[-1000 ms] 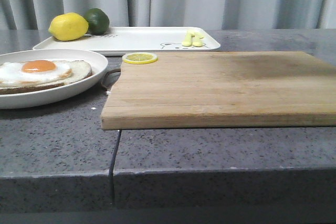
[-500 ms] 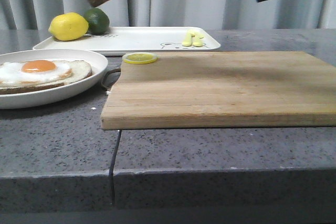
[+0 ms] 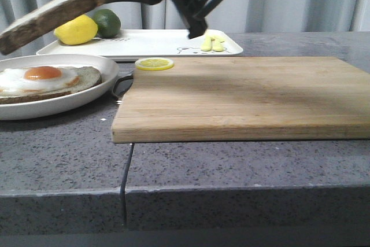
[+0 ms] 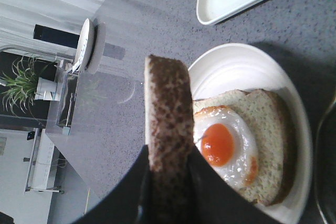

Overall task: Place bread and move sandwich to tray
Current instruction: 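Lift the bread with the right gripper toward the egg plate, then lower the bread onto the fried egg toast and release it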

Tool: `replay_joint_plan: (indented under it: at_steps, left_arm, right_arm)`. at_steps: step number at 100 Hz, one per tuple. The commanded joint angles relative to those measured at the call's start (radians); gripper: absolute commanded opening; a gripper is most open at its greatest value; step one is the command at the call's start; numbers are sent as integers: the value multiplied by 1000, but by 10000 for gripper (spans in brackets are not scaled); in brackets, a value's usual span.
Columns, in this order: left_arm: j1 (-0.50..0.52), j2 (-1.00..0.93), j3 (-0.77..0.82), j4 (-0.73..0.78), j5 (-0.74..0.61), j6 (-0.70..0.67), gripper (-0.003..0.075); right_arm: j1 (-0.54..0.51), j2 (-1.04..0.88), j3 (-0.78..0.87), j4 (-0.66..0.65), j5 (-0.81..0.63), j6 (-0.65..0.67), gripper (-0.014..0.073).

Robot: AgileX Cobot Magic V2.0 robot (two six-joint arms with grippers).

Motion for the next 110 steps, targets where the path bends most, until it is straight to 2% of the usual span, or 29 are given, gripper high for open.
replay_joint_plan:
  at_steps: [1,44,55,67,93,110]
  left_arm:
    - [-10,8,-37,-11,-74,0,556]
    - [-10,8,-37,-11,-74,0,557]
    - [-10,8,-37,-11,-74,0,556]
    - [-10,8,-37,-11,-74,0,556]
    - [-10,8,-37,-11,-74,0,556]
    - [-10,8,-37,-11,-74,0,557]
  right_arm:
    - [15,-8,-68,80,20,-16,-53]
    - [53,113,-158,80,4,2,-51]
    - [53,129,-156,80,1,2,-20]
    - [53,140,-155,80,1,2,63]
    - [53,140,-150,80,-20,2,377]
    - [53,140,-150,80,-26,2,463]
